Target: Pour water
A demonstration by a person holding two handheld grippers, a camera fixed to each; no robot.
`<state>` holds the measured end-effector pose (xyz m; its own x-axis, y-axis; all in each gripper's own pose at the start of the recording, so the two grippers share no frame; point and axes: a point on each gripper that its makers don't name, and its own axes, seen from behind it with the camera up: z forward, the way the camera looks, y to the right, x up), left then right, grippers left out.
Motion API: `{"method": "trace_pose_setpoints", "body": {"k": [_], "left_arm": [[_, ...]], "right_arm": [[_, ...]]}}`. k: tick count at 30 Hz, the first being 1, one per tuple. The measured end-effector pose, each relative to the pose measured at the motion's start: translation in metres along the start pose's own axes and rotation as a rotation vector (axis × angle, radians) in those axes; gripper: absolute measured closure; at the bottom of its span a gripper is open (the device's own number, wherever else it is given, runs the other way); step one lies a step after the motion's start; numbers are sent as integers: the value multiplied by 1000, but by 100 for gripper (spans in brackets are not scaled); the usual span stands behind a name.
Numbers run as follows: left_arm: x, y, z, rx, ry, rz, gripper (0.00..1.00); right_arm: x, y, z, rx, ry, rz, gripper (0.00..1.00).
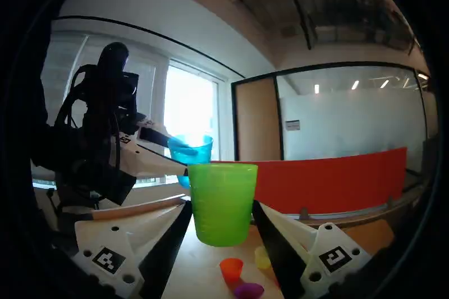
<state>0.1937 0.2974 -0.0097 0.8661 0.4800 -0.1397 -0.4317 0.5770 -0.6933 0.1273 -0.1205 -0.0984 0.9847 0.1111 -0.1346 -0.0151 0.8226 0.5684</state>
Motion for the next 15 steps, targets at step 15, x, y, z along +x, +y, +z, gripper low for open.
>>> {"method": "trace_pose_setpoints", "body": {"k": [15], "left_arm": [[13,6,-3,-8,4,147,19]], "right_arm": [[-2,-12,1,28,1,7,18]]}}
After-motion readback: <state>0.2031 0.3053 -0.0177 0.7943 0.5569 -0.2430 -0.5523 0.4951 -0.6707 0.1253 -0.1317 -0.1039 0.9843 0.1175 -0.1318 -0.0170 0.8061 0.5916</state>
